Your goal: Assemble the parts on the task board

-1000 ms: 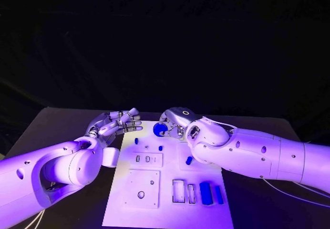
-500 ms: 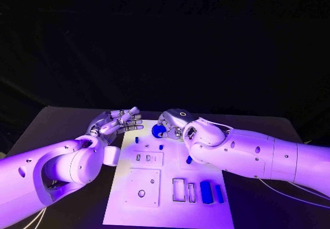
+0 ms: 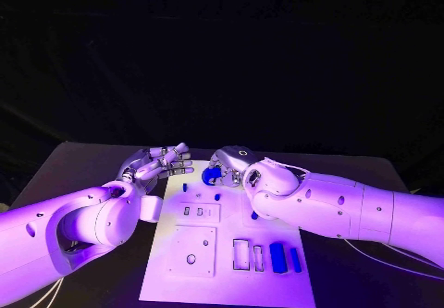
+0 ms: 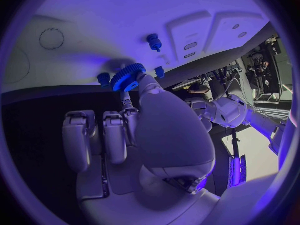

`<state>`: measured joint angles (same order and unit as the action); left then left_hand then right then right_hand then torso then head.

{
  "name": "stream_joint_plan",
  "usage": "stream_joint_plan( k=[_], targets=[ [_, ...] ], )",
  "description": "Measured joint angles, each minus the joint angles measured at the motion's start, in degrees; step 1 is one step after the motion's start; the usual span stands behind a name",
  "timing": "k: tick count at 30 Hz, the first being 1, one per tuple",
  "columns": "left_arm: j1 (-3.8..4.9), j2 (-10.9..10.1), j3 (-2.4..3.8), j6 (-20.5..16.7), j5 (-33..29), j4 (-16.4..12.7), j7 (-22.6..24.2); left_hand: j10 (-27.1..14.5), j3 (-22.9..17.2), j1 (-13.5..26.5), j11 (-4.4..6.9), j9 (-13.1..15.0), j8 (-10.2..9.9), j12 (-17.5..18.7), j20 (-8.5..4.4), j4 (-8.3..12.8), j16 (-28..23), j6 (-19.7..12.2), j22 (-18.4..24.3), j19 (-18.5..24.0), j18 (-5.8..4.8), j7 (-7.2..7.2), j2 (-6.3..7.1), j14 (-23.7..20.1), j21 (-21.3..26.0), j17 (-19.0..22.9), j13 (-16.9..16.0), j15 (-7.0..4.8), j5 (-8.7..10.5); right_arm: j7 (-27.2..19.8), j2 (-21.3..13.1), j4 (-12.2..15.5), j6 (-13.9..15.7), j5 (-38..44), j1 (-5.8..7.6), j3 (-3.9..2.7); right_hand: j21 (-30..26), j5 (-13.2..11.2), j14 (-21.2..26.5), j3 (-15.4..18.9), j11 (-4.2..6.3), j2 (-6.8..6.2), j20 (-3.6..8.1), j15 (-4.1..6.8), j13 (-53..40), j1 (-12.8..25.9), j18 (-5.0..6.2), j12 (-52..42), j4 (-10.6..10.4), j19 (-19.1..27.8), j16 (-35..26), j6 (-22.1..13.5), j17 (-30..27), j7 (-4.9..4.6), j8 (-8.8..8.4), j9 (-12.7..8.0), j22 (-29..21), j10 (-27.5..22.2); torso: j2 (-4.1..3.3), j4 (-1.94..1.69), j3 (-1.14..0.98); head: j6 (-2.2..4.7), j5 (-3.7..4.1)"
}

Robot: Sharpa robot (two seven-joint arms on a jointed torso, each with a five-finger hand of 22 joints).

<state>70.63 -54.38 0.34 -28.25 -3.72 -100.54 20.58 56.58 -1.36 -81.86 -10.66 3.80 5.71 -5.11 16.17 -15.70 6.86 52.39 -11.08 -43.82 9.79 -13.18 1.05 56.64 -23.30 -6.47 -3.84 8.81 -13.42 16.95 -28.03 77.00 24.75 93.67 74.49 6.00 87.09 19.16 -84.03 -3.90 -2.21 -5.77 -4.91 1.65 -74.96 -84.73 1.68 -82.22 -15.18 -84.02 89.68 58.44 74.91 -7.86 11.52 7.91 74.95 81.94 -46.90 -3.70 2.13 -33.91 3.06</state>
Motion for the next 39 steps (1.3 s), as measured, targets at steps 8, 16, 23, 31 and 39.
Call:
stream_joint_plan(
  k=[8, 16, 23, 31, 39],
  targets=[
    [0.00, 0.0, 0.00, 0.0, 0.0, 0.1, 0.0, 0.0, 0.0, 0.0, 0.00, 0.0, 0.0, 0.0, 0.00, 0.0, 0.0, 0.0, 0.0, 0.0, 0.00, 0.00, 0.00, 0.0, 0.0, 0.0, 0.0, 0.00, 0.00, 0.1, -0.6, 0.1, -0.5, -0.2, -0.24, 0.16, 0.0, 0.0, 0.0, -0.2, 0.00, 0.11, 0.00, 0.00, 0.0, 0.5, 0.00, 0.0, -0.1, 0.0, 0.0, 0.2, 0.0, 0.14, -0.32, 0.0, 0.0, 0.0, 0.00, 0.05, -0.01, -0.16, 0.00],
    [0.00, 0.0, 0.00, 0.0, 0.0, 0.2, -0.1, 0.0, 0.0, 0.0, 0.00, 0.0, 0.0, 0.0, 0.00, 0.0, 0.0, 0.0, 0.0, 0.0, -0.01, 0.00, 0.00, 0.0, 0.0, 0.0, 0.0, 0.00, 0.00, 0.2, -0.9, 0.3, -0.3, -0.2, -0.29, 0.14, -0.1, -0.1, 0.0, -0.1, -0.42, -0.44, 0.00, -0.02, 0.0, 1.2, 0.00, 0.8, -0.2, 0.0, 0.0, 0.2, 0.0, 0.17, -0.53, -0.1, 0.0, -0.4, 0.00, 0.06, -0.07, -0.14, 0.04],
    [0.00, 0.0, 0.00, 0.0, 0.0, 0.2, -0.1, 0.0, 0.0, -0.2, 0.00, 0.0, -0.3, 0.0, 0.00, 0.0, -0.2, 0.0, 0.0, 0.0, 0.00, 0.00, -0.23, 0.0, -0.2, 0.0, 0.0, 0.00, 0.00, 0.1, -0.9, 0.3, -0.4, -0.3, -0.49, 0.29, -0.3, -2.1, 0.1, 0.8, -1.74, -2.00, -0.86, -1.36, 0.0, 5.0, 0.00, 1.9, -1.3, 0.0, 0.0, -4.1, 0.0, -1.23, -3.75, -1.2, 0.0, -1.7, -0.02, 0.06, -0.07, -0.04, 0.10],
    [0.00, 0.0, 0.00, 0.0, 0.0, 0.2, -0.1, 0.0, 0.0, -0.2, 0.00, 0.0, -0.3, 0.0, 0.00, 0.0, -0.2, 0.0, 0.0, 0.0, 0.00, 0.00, -0.23, 0.0, -0.2, 0.0, 0.0, 0.00, 0.00, 0.0, -1.0, 0.3, -1.9, -1.0, -0.42, 0.20, -0.5, 2.7, 0.0, 3.4, -1.94, -1.03, -1.35, -1.66, 0.0, 15.1, 0.01, 1.9, -1.5, 0.1, 0.0, -3.3, 0.0, -1.05, -4.15, -1.3, 0.0, -1.9, -0.02, 0.03, -0.03, -0.02, 0.18],
    [0.00, 0.0, 0.00, 0.1, 0.0, 0.2, -0.3, 0.0, 0.0, -0.2, 0.00, 0.0, -0.3, 0.0, 0.00, 0.0, -0.2, 0.0, 0.0, 0.0, 0.00, 0.00, -0.23, 0.0, -0.2, 0.0, 0.0, 0.00, 0.00, 0.2, -1.1, -0.2, -3.9, -1.7, -0.38, 0.20, -0.5, 4.3, 0.0, 3.7, -1.94, -0.13, -1.35, -1.65, 0.0, 16.6, 0.01, 1.9, -1.4, 0.1, 0.0, -2.8, 0.0, -1.02, -4.58, -1.1, 0.0, -1.9, -0.02, 0.03, -0.04, -0.15, 0.18]
  ],
)
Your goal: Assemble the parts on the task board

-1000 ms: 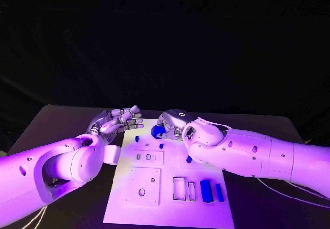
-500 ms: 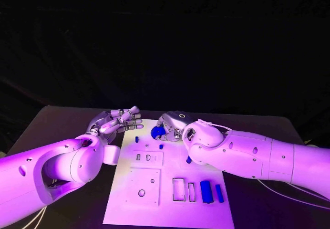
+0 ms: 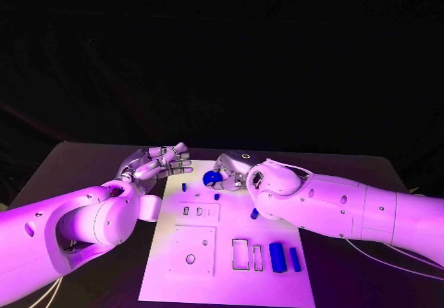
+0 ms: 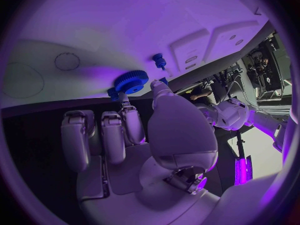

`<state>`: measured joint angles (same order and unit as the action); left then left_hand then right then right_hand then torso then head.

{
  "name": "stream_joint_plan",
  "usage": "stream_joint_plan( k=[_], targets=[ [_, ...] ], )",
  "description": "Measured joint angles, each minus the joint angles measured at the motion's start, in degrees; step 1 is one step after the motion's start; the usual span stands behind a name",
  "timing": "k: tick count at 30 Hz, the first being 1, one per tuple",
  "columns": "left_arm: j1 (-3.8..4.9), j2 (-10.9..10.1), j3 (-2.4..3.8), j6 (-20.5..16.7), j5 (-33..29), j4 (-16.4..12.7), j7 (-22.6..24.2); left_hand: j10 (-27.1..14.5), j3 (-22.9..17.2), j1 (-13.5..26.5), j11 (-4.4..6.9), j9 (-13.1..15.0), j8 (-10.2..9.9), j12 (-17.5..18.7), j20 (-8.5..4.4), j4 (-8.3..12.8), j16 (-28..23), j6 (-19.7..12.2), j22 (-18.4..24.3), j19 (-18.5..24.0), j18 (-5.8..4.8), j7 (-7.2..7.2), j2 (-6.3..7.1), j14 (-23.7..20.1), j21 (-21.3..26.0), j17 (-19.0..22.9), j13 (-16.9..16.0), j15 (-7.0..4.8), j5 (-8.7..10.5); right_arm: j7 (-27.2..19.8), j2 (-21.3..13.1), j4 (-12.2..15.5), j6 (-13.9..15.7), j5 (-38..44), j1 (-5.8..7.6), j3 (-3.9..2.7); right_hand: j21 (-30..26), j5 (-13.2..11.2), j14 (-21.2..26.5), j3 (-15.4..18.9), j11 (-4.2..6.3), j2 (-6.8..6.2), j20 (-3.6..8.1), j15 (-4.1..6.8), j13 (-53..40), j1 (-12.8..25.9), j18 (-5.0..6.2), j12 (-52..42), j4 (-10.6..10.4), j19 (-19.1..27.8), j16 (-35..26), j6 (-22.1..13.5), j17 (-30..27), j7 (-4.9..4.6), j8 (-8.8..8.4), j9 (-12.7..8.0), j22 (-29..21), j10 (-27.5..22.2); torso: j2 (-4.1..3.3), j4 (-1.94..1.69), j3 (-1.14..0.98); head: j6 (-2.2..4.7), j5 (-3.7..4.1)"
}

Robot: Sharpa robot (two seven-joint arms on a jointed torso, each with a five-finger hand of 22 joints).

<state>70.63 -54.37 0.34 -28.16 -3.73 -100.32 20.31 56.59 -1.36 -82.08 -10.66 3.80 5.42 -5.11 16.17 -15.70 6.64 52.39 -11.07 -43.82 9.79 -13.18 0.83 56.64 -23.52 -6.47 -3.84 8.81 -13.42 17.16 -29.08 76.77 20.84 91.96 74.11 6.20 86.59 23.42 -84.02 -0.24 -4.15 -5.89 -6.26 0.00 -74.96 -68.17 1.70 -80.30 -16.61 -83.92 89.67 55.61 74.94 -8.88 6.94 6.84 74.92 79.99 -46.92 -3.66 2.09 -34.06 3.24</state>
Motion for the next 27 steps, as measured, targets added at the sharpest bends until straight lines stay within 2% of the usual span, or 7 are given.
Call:
stream_joint_plan(
  k=[11, 14, 16, 20, 24, 27],
  targets=[
    [0.00, 0.0, 0.00, 0.1, 0.0, 0.0, -0.1, 0.0, 0.0, 0.0, 0.00, 0.0, 0.0, 0.0, 0.00, 0.0, 0.0, 0.0, 0.0, 0.0, 0.00, 0.00, 0.00, 0.0, 0.0, 0.0, 0.0, 0.00, 0.00, 0.5, -0.7, 0.5, -0.6, -0.2, 0.05, -0.05, 0.0, 1.1, 0.0, 0.0, 0.00, 0.01, 0.00, 0.00, 0.0, 0.0, 0.00, 0.0, 0.0, 0.0, 0.0, 0.1, 0.0, 0.08, -0.10, 0.0, 0.0, 0.0, 0.03, -0.05, 0.01, 0.09, -0.04],
    [0.00, -0.1, 0.00, 0.1, 0.0, 0.0, -0.1, 0.0, 0.0, 0.0, 0.00, 0.0, 0.0, 0.0, 0.00, 0.0, 0.0, 0.0, 0.0, 0.0, 0.00, 0.00, 0.00, 0.0, 0.0, 0.0, 0.0, 0.00, 0.00, 0.6, -1.6, 1.7, -0.4, -0.2, 0.00, 0.01, 0.0, 1.2, 0.0, -0.1, 0.00, 0.76, 0.00, 0.00, 0.0, -0.8, 0.00, 0.0, 0.1, 0.0, 0.0, 0.2, 0.0, 0.18, -0.09, 0.1, 0.0, 0.0, 0.03, -0.04, 0.01, 0.15, -0.12],
    [0.00, -0.1, 0.00, 0.1, 0.0, 0.0, -0.1, 0.0, 0.0, 0.0, 0.00, 0.0, 0.0, 0.0, 0.00, 0.0, 0.0, 0.0, 0.0, 0.0, 0.00, 0.00, 0.00, 0.0, 0.0, 0.0, 0.0, 0.00, 0.00, 0.6, -2.7, 2.9, -0.1, -0.2, -0.07, 0.06, 0.0, 1.2, 0.0, -0.4, 0.00, 0.64, 0.00, 0.00, 0.0, -1.6, 0.00, 0.0, 0.4, 0.0, 0.0, 0.2, 0.0, 0.23, -0.38, 0.1, 0.0, 0.0, 0.03, -0.04, 0.01, 0.21, -0.13],
    [0.00, -0.1, 0.00, 0.2, 0.0, 0.0, -0.1, 0.0, 0.0, 0.0, 0.00, 0.0, 0.0, 0.0, 0.00, 0.0, 0.0, 0.0, 0.0, 0.0, 0.00, 0.00, 0.00, 0.0, 0.0, 0.0, 0.0, 0.00, 0.00, 0.5, -6.0, 6.3, 1.5, -0.6, -0.07, -0.01, 0.0, 1.2, 0.0, -1.0, 0.00, 0.52, 0.00, 0.00, 0.0, -3.9, 0.00, 0.0, 1.0, 0.0, 0.0, 0.7, 0.0, 0.23, -0.38, 0.1, 0.0, 0.0, 0.07, 0.01, -0.03, 0.39, -0.12],
    [0.00, -0.2, 0.00, 0.2, 0.0, 0.2, -0.1, 0.0, 0.0, 0.0, 0.00, 0.0, 0.0, 0.0, 0.00, 0.0, 0.0, 0.0, 0.0, 0.0, 0.00, 0.00, 0.00, 0.0, 0.0, 0.0, 0.0, 0.00, 0.00, -0.6, -11.9, 10.7, 4.5, -2.3, 0.49, -0.30, -0.7, 1.2, 0.0, -1.6, 0.01, 0.30, 0.00, 0.00, 0.0, -6.4, 0.00, 0.0, 2.0, 0.0, 0.0, 1.1, 0.0, 0.31, -0.60, 0.1, 0.0, 0.0, 0.17, 0.23, -0.10, 0.58, -0.12],
    [0.00, -0.2, -0.01, 0.2, 0.0, 0.3, -0.2, 0.0, 0.0, 0.0, 0.00, 0.0, 0.0, 0.0, 0.00, 0.0, 0.0, 0.0, 0.0, 0.0, 0.00, 0.00, 0.00, 0.0, 0.0, 0.0, 0.0, 0.00, 0.00, -2.2, -16.0, 13.2, 6.1, -4.8, 0.83, -0.39, -1.2, -0.1, 0.0, -1.9, 0.21, 0.00, 0.01, 0.00, 0.0, -8.4, 0.00, 0.0, 2.9, 0.0, 0.0, 1.6, 0.0, 0.30, -0.60, 0.1, 0.0, 0.2, 0.29, 0.45, -0.16, 0.65, -0.12]
  ],
)
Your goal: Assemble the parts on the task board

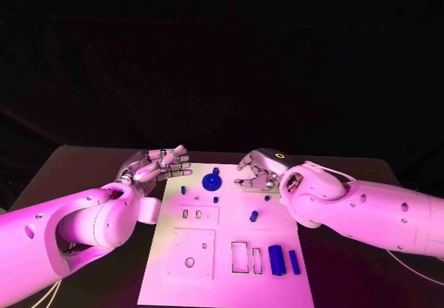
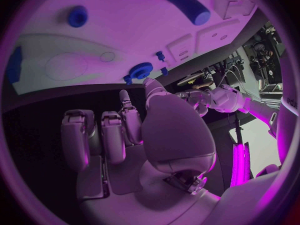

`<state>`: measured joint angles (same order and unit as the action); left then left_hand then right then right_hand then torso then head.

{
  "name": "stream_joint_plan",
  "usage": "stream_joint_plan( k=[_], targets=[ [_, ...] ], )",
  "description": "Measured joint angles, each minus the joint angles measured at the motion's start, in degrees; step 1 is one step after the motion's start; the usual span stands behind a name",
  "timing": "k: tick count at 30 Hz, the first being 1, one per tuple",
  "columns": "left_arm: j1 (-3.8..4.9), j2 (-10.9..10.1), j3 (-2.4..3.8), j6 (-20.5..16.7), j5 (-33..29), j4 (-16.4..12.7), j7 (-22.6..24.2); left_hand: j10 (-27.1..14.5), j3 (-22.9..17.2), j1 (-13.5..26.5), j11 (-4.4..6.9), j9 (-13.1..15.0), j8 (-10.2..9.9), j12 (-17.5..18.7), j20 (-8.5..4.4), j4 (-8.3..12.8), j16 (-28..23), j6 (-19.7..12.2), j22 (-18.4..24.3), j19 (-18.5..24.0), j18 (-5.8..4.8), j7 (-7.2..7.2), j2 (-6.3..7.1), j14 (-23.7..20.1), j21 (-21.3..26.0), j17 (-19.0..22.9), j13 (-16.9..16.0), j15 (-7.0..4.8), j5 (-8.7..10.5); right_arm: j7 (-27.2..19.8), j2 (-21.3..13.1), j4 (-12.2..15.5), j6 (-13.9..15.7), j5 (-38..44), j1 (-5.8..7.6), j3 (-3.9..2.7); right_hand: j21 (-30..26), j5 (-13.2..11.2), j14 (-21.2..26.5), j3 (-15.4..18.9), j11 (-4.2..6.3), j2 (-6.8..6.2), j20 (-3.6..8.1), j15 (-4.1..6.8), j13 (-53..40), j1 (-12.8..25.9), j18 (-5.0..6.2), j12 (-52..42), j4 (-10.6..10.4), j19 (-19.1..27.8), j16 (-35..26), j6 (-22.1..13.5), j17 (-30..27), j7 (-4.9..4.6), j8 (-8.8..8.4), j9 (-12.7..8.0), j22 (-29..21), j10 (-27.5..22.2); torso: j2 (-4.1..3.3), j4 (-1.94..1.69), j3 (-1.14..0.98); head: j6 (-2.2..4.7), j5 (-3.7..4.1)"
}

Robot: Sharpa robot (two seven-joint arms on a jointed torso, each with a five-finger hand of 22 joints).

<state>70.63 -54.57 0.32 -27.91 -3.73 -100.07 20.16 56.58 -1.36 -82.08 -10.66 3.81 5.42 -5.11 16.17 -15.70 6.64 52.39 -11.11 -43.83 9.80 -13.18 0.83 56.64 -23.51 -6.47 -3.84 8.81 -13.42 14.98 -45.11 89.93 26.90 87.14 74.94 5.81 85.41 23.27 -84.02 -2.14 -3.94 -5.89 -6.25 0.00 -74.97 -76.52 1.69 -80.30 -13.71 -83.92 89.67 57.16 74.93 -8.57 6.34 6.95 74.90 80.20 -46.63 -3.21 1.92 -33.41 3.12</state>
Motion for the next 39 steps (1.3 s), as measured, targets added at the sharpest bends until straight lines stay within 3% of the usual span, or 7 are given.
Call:
stream_joint_plan(
  k=[5, 15, 26, 39],
  targets=[
    [0.00, 0.0, -0.03, 0.1, 0.0, 0.3, 0.0, 0.0, 0.0, 0.0, 0.00, 0.0, 0.0, 0.0, 0.00, 0.0, 0.0, 0.0, 0.0, 0.0, -0.01, 0.00, 0.00, 0.0, 0.0, 0.0, 0.0, 0.00, 0.00, -4.3, -7.3, 2.6, 0.9, -5.7, 0.32, -0.05, -0.6, -0.6, 0.0, -0.3, 0.21, -0.85, 0.00, 0.00, 0.0, -2.0, 0.00, 0.3, 1.1, 0.0, -0.3, 0.6, 0.0, 0.20, 0.00, 0.0, 0.0, -0.2, 0.35, 0.49, -0.25, 0.12, -0.03],
    [0.00, 0.9, -0.09, 0.4, 0.0, 1.3, -0.1, 0.0, 0.0, 0.0, 0.00, 0.0, 0.0, 0.0, 0.00, 0.0, 0.0, 0.0, 0.0, 0.0, -0.01, 0.00, 0.00, 0.0, 0.0, 0.0, 0.0, 0.00, 0.00, -11.4, -14.6, 1.4, 0.8, -12.5, 0.00, 0.20, -0.9, -0.8, 0.0, -0.2, 0.20, -1.52, 0.00, 0.00, 0.0, -3.7, 0.00, 1.0, 1.8, 0.0, -0.6, 0.6, 0.0, 0.20, -0.30, 0.0, 0.0, -0.6, 0.85, 1.15, -0.79, 0.04, 0.99],
    [0.00, 1.3, -0.15, 0.6, 0.0, 2.1, -0.2, 0.0, 0.0, 0.0, 0.00, 0.0, 0.0, 0.0, 0.00, 0.0, 0.0, 0.0, 0.0, 0.0, 0.00, 0.00, 0.00, 0.0, 0.0, 0.0, 0.0, 0.00, 0.00, -14.8, -14.5, -2.1, 0.1, -14.9, -1.00, 0.43, -1.1, -0.8, 0.0, -0.1, -0.01, -2.05, 0.00, 0.00, 0.0, -4.3, 0.00, 1.2, 2.0, 0.0, -0.6, 0.4, 0.0, 0.03, -0.66, -0.1, 0.0, -0.8, 1.01, 1.33, -1.26, -0.43, 1.49],
    [-0.01, 1.4, -0.17, 0.7, 0.0, 2.3, -0.2, 0.0, 0.0, 0.0, 0.00, 0.0, 0.0, 0.0, 0.00, 0.0, 0.0, 0.0, 0.0, 0.0, -0.01, 0.00, 0.00, 0.0, 0.0, 0.0, 0.0, 0.00, 0.00, -16.0, -10.0, -7.2, -1.5, -15.0, -2.34, 0.52, -1.1, -0.8, 0.0, -0.4, -0.01, -1.67, 0.00, 0.00, 0.0, -5.5, 0.00, 1.2, 2.6, 0.0, -0.6, 0.4, 0.0, 0.04, -0.89, -0.1, 0.0, -0.8, 0.76, 1.04, -1.37, -0.91, 1.55]
  ],
)
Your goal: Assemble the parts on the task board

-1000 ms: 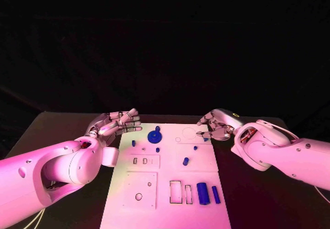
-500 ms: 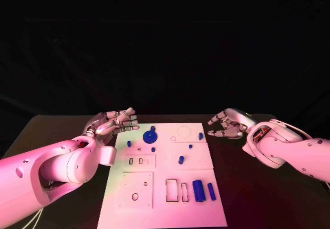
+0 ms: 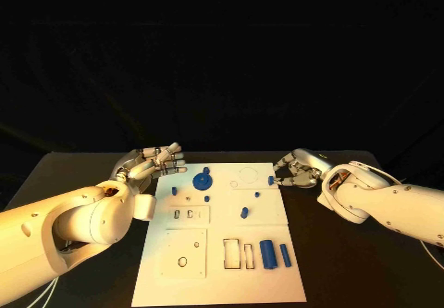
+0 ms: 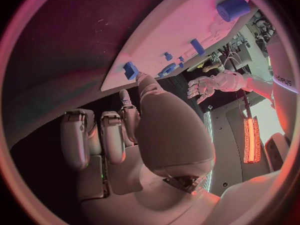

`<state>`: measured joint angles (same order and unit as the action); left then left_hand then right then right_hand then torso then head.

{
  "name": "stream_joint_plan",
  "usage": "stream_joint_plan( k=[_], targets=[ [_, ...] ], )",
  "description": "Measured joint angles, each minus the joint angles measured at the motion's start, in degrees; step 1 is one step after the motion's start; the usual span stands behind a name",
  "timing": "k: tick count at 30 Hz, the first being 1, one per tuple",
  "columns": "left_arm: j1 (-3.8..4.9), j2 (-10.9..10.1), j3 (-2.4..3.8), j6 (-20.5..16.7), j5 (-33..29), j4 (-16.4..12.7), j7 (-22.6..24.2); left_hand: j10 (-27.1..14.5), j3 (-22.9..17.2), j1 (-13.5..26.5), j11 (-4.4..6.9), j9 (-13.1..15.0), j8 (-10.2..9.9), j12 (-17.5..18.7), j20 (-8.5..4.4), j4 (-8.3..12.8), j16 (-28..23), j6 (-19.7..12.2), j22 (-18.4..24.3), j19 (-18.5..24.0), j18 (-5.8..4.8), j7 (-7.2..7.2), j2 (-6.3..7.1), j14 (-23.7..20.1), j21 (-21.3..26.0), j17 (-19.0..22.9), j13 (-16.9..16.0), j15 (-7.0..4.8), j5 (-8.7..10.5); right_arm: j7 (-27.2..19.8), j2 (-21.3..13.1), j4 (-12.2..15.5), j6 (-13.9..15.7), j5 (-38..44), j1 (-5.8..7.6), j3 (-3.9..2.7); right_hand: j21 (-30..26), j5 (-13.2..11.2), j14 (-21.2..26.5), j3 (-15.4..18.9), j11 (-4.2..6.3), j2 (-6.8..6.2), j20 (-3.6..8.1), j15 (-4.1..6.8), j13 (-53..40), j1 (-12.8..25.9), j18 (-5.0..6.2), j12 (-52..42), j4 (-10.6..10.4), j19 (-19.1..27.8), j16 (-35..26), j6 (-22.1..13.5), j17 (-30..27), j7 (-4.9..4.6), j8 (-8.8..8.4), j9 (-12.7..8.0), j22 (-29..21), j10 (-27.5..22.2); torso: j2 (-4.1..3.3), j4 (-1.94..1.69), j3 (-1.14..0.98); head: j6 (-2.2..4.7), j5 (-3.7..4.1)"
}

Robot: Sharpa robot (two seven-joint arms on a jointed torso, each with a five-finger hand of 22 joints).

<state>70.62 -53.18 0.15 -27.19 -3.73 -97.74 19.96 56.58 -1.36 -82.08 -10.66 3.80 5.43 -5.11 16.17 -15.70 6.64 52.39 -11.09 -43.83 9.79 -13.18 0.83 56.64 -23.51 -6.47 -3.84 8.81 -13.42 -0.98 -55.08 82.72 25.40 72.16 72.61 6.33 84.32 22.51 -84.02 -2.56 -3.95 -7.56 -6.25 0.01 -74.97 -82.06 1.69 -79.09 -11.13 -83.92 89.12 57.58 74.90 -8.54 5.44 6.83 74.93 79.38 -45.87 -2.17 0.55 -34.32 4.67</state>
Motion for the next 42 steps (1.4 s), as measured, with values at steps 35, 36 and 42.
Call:
stream_joint_plan(
  k=[35, 36, 42],
  targets=[
    [0.00, -0.1, 0.00, 0.1, 0.0, 0.0, -0.1, 0.0, 0.0, 0.0, 0.00, 0.0, 0.0, 0.0, 0.00, 0.0, 0.0, 0.0, 0.0, 0.0, 0.00, 0.00, 0.00, 0.0, 0.0, 0.0, 0.0, 0.00, 0.00, -0.3, 3.2, -2.9, -1.9, 1.5, -1.06, 0.01, 0.0, -1.2, 0.0, -1.8, 0.92, 1.72, 0.25, 0.43, 0.0, -2.2, 0.01, -0.8, 1.1, -0.2, 0.0, 3.1, 0.0, 1.09, 1.24, 0.5, 0.0, 0.9, 0.02, -0.01, 0.01, -0.83, -0.19],
    [0.00, -0.1, 0.00, 0.1, 0.0, 0.0, -0.1, 0.0, 0.0, 0.0, 0.00, 0.0, 0.0, 0.0, 0.00, 0.0, 0.0, 0.0, 0.0, 0.0, 0.00, 0.00, 0.00, 0.0, 0.0, 0.0, 0.0, 0.00, 0.00, -0.3, 3.2, -2.9, -1.9, 1.6, -1.06, 0.01, 0.0, -1.6, 0.0, -2.1, 0.93, 1.88, 0.38, 0.43, 0.0, -2.4, 0.00, -0.8, 1.2, -0.1, 0.0, 3.4, 0.0, 1.04, 1.30, 0.5, 0.0, 0.9, 0.03, -0.01, 0.02, -0.83, -0.19],
    [0.00, -0.2, 0.00, 0.1, 0.0, 0.1, -0.2, 0.0, 0.0, 0.0, 0.00, 0.0, 0.0, 0.0, 0.00, 0.0, 0.0, 0.0, 0.0, 0.0, 0.00, 0.00, 0.00, 0.0, 0.0, 0.0, 0.0, 0.00, 0.00, -0.3, 3.3, -3.0, -1.9, 1.6, -1.06, 0.01, 0.0, -3.9, 0.1, -3.4, 1.55, 2.62, 0.85, 1.16, -0.1, -2.8, 0.00, -1.2, 1.4, 0.0, 0.0, 5.2, 0.0, 1.85, 2.34, 0.8, 0.0, 1.6, 0.03, -0.02, 0.01, -0.88, -0.17]
  ],
)
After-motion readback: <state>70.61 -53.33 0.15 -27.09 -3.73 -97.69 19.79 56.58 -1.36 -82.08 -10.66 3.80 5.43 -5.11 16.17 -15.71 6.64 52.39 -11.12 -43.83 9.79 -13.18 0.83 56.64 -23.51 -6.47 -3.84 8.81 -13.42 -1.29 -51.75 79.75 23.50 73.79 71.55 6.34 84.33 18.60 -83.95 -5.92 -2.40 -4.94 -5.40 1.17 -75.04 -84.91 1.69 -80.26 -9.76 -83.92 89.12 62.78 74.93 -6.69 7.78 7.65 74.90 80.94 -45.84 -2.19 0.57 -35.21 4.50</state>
